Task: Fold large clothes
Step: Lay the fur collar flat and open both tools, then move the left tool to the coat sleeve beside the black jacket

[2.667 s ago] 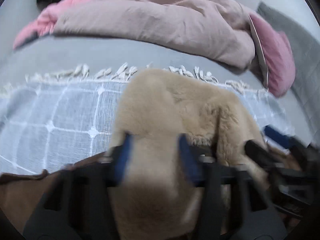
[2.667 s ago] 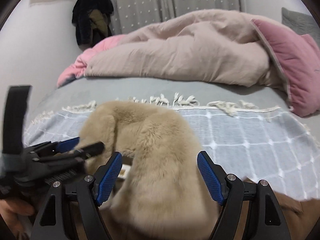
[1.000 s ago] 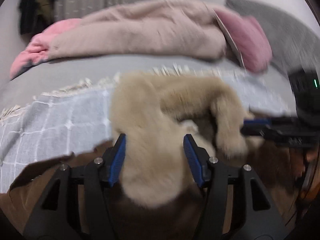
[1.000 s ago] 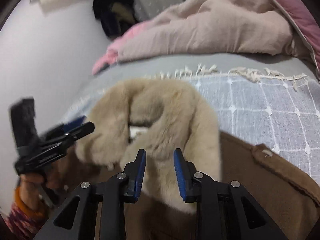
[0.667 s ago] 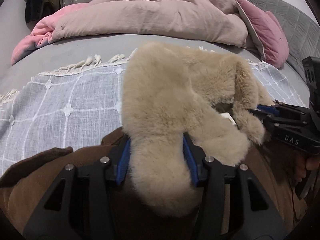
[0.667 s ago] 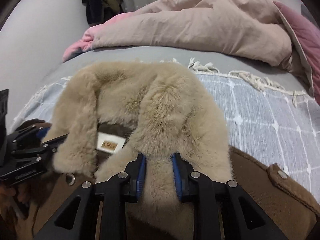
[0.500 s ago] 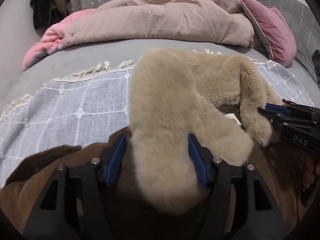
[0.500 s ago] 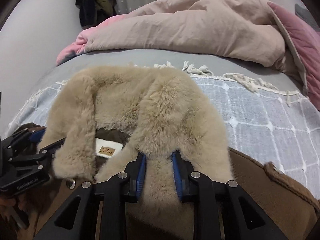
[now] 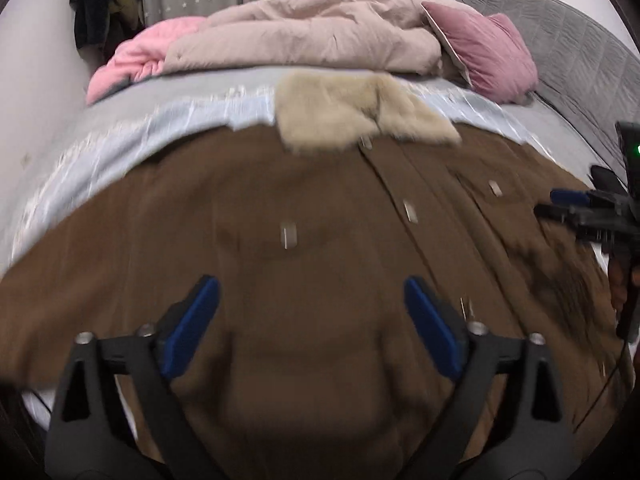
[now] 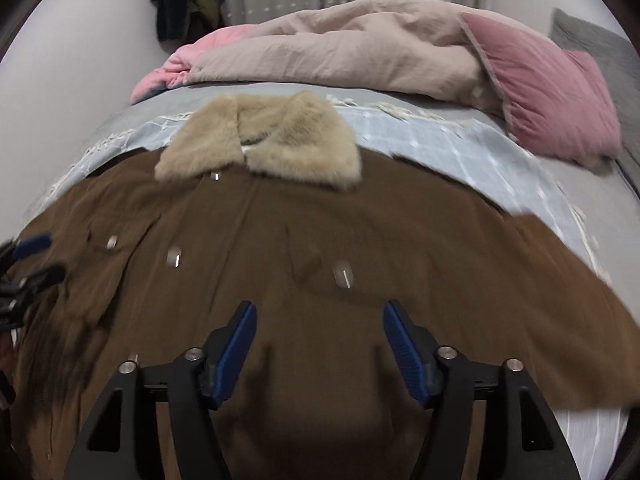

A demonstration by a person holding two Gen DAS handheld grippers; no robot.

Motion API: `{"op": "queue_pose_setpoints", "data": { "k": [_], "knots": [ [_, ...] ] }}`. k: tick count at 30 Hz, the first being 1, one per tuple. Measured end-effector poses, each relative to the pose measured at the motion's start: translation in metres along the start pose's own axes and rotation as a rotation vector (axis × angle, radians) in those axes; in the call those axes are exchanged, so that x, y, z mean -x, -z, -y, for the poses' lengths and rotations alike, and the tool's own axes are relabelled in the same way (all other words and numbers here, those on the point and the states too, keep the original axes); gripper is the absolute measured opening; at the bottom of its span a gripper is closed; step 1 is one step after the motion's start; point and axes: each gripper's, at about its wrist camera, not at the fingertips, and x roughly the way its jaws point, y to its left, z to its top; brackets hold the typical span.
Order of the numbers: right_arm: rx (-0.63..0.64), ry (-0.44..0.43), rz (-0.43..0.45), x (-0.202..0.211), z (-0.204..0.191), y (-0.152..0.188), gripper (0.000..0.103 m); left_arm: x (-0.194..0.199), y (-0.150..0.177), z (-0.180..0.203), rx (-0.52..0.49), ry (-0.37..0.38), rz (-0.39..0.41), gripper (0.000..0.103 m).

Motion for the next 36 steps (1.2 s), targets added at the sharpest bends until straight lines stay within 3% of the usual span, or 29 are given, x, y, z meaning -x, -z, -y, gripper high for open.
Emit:
{"op": "queue_pose_setpoints", "data": {
  "k": [5,7,8,10,15,19,24,30,33,36],
  "knots": [
    [-0.134,0.04,0.008,0.02,0.019,0.059,0.071,-0.008,0.074,-0.001,-0.041,-0.072,-0.119,0.097],
    [-0.197,0.052,-0.044,0.014,0.028,0.081,0.071,0.005,0.095,-0.002,-0.048,-0.091,-0.053,0.097],
    [-0.217,0.058,-0.07,0.011,0.032,0.093,0.071,0.011,0.101,0.001,-0.065,-0.106,-0.054,0.097],
    [-0.22,0.064,-0.029,0.019,0.033,0.108,0.071,0.02,0.108,0.007,-0.091,-0.123,-0.098,0.099],
    [-0.249,0.078,-0.024,0.046,0.029,0.123,0.076,0.045,0.124,-0.001,-0.023,-0.081,-0.155,0.099],
    [-0.229,0.04,-0.106,0.069,0.03,0.118,0.076,0.079,0.118,-0.015,0.101,-0.055,-0.141,0.099],
    [-0.325,0.025,0.035,0.114,0.044,0.112,0.083,0.125,0.092,-0.045,0.213,-0.059,-0.043,0.099],
    [-0.366,-0.033,0.073,0.122,0.033,0.102,0.084,0.156,0.059,-0.109,0.39,-0.101,0.027,0.099],
    [-0.356,-0.057,0.08,0.122,0.024,0.098,0.084,0.156,0.047,-0.15,0.523,-0.068,0.047,0.099],
    [-0.342,-0.07,0.075,0.118,0.012,0.094,0.084,0.14,0.043,-0.2,0.731,-0.052,0.046,0.098]
  ]
}}
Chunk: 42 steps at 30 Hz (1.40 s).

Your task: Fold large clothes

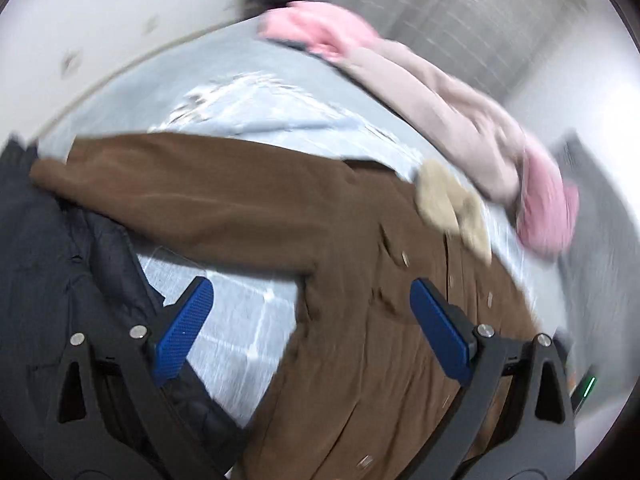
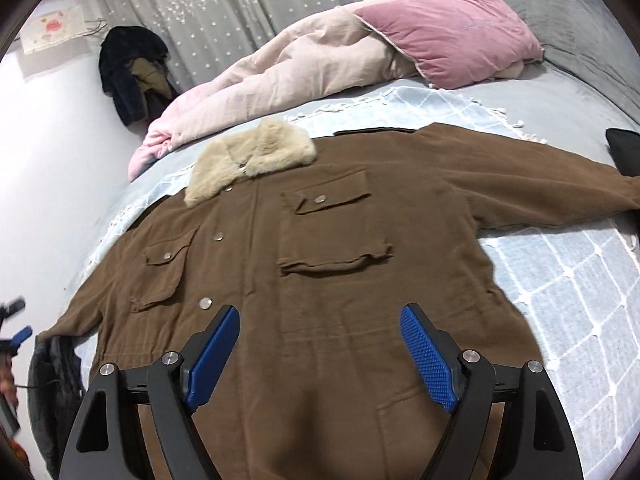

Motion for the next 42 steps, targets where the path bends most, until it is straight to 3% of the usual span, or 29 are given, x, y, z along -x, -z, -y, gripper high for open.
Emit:
{"op": "queue_pose_setpoints", "data": {
  "k": [2,5,11,15,18,21,24,27,29,31,33,36,42],
  "knots": [
    [0.002,-0.002,-0.005,-0.005,-0.004,-0.001,0.084,-0.015,-0.011,-0.018,0.102,-0.037,0.005,0.098],
    [0.01,0.001,-0.015,-0.014,-0.011,-0.001,0.084,-0.044,-0.02,-0.041,0.247,-0.173,0.035,0.098],
    [0.014,0.014,-0.033,-0.032,-0.018,-0.004,0.084,-0.09,-0.015,-0.058,0.363,-0.449,0.101,0.098],
    [0.01,0.016,-0.063,-0.046,-0.02,-0.004,0.084,-0.078,-0.017,-0.059,0.417,-0.599,0.277,0.096],
    [0.031,0.026,-0.088,-0.054,-0.021,-0.002,0.084,-0.074,-0.029,-0.061,0.42,-0.63,0.326,0.096],
    [0.034,0.032,-0.095,-0.057,-0.021,-0.001,0.084,-0.076,-0.04,-0.084,0.508,-0.64,0.312,0.096],
    [0.027,0.023,-0.098,-0.057,-0.019,0.0,0.084,-0.073,-0.048,-0.105,0.575,-0.674,0.343,0.09],
    [0.02,0.026,-0.102,-0.059,-0.016,0.0,0.084,-0.08,-0.054,-0.131,0.6,-0.68,0.324,0.071],
    [0.015,0.029,-0.1,-0.059,-0.014,-0.001,0.084,-0.083,-0.056,-0.144,0.625,-0.674,0.3,0.053],
    [0.012,0.032,-0.093,-0.057,-0.013,-0.002,0.084,-0.08,-0.055,-0.155,0.657,-0.612,0.297,0.011],
    [0.012,0.033,-0.085,-0.054,-0.012,-0.002,0.084,-0.073,-0.057,-0.152,0.643,-0.532,0.318,0.008],
    [0.01,0.031,-0.076,-0.053,-0.012,-0.003,0.084,-0.049,-0.071,-0.1,0.397,-0.462,0.451,0.007],
    [0.014,0.01,-0.078,-0.053,-0.016,-0.002,0.084,-0.004,-0.073,0.01,0.092,-0.237,0.62,0.006]
  ]
}}
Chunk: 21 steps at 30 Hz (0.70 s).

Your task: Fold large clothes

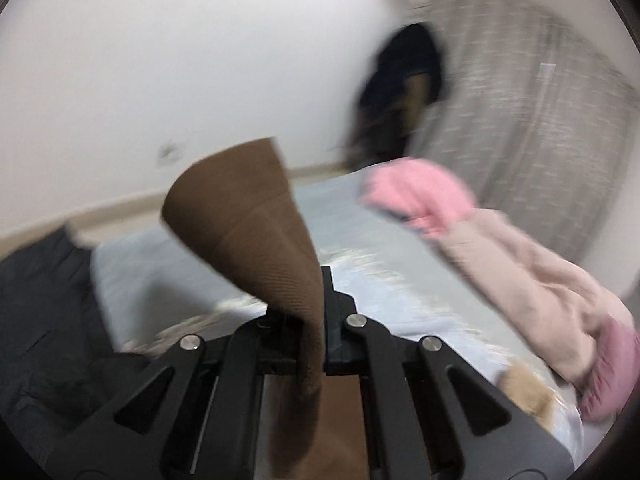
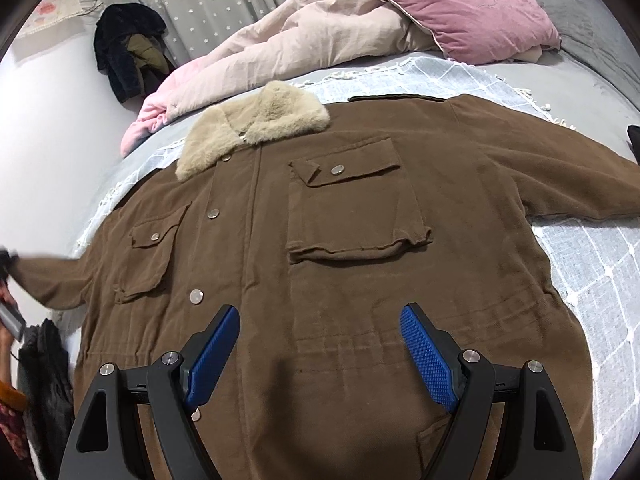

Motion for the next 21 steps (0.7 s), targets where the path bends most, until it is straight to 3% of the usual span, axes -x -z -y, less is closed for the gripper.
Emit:
{"op": "queue_pose_setpoints", "data": {
  "k": [3,6,9,12,14,16,17,21],
  "knots": [
    [0.005,0.001,0.016,0.002,-0.001,-0.001,0.084,0.035,0.0,0.054,-0.09,0.167,0.048,0.006],
    [0.004,-0.002,0.02,0.003,-0.001,-0.002,0.084,0.059,0.012,0.096,-0.172,0.298,0.038,0.006],
    [0.001,-0.004,0.023,0.003,-0.001,-0.003,0.084,0.074,0.04,0.141,-0.273,0.427,-0.036,0.006],
    [0.001,-0.004,0.032,0.003,-0.001,-0.004,0.084,0.083,0.084,0.183,-0.387,0.553,-0.158,0.007],
    [-0.003,-0.006,0.035,0.002,0.001,-0.005,0.084,0.081,0.111,0.197,-0.449,0.658,-0.259,0.015],
    [-0.013,-0.015,0.036,0.001,0.004,-0.007,0.084,0.081,0.137,0.204,-0.512,0.776,-0.417,0.049],
    [-0.018,-0.022,0.036,0.0,0.005,-0.008,0.084,0.081,0.145,0.201,-0.525,0.792,-0.457,0.054],
    [-0.067,-0.068,0.052,0.002,0.017,-0.013,0.084,0.079,0.136,0.164,-0.483,0.769,-0.421,0.06]
  ]
}}
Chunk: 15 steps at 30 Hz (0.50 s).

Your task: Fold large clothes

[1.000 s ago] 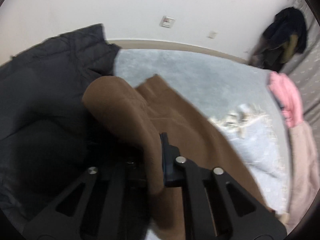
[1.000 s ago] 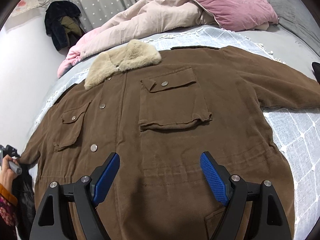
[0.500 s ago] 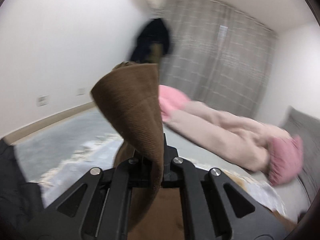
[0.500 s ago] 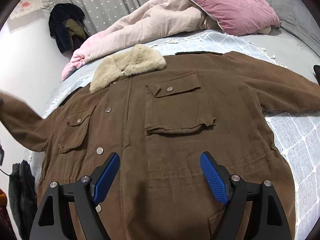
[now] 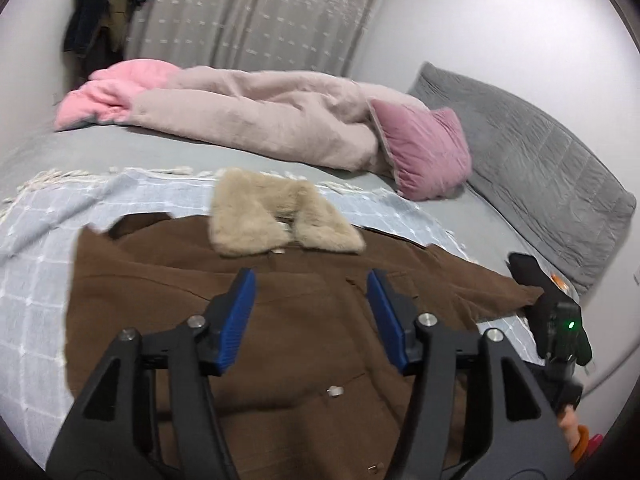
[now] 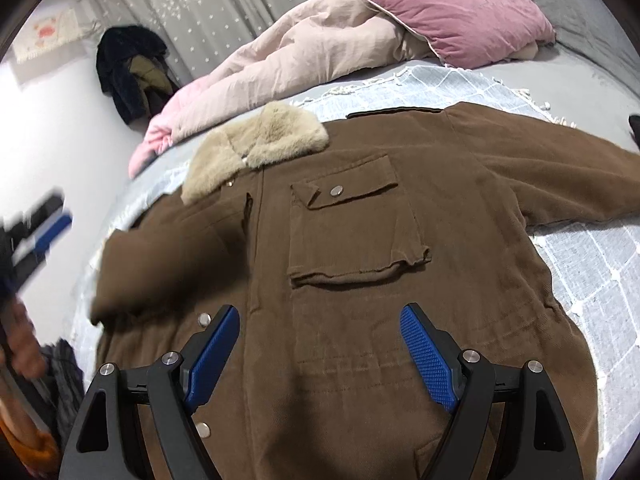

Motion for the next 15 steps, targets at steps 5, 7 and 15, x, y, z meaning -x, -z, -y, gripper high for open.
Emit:
{"op": "queue_pose_setpoints", "data": {
  "k": [5,7,15],
  "knots": [
    [-0.124,-0.208,-0.054,-0.002,0.008,-0.004,0.084,0.039,0.013,-0.083,0.145,-0.175,0.068,0.058],
    [-0.154,-0.309,-0.054,-0.003,0.001,-0.01,0.083,0.048,0.024,-0.116,0.21,-0.228,0.084,0.049],
    [-0.112,-0.291,-0.12,-0.087,-0.06,-0.053,0.077,0.027,0.042,-0.149,0.239,-0.294,0.048,0.045]
  ]
}}
